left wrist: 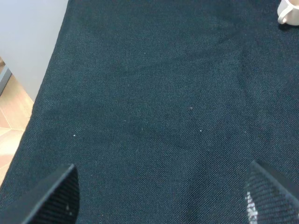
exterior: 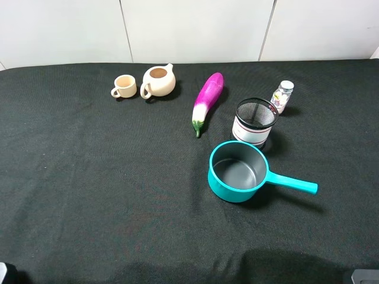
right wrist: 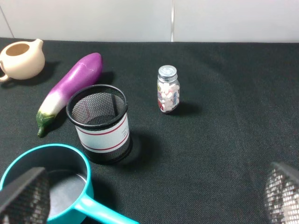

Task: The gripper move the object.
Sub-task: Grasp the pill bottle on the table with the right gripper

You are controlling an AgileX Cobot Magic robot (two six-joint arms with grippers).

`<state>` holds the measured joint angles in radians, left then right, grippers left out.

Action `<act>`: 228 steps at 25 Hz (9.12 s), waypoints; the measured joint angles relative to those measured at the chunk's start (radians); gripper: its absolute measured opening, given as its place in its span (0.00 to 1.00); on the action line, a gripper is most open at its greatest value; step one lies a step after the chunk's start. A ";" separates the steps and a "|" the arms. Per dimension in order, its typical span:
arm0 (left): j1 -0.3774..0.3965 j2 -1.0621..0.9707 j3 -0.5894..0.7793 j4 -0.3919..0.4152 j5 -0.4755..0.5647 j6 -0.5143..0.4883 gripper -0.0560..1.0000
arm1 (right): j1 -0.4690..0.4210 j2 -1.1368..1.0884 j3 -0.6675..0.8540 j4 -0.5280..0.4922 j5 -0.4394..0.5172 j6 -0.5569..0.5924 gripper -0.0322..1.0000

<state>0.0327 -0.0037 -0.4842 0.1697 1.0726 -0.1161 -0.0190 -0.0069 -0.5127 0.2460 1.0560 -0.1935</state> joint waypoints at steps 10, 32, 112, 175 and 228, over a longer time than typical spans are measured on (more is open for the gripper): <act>0.000 0.000 0.000 0.000 0.000 0.000 0.73 | 0.000 0.000 0.000 0.000 0.000 0.000 0.70; 0.000 0.000 0.000 0.000 0.000 0.000 0.73 | 0.000 0.000 0.000 0.030 -0.010 0.000 0.70; 0.000 0.000 0.000 0.000 0.000 0.000 0.73 | 0.147 1.672 -0.989 -0.044 -0.157 0.100 0.70; 0.000 0.000 0.000 0.000 0.000 0.000 0.73 | 0.212 2.029 -0.981 -0.234 -0.142 0.381 0.70; 0.000 0.000 0.000 0.000 0.000 0.000 0.73 | 0.212 2.190 -0.979 -0.233 -0.192 0.317 0.70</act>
<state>0.0327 -0.0037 -0.4842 0.1697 1.0726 -0.1161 0.1934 2.1831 -1.4916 0.0126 0.8638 0.1236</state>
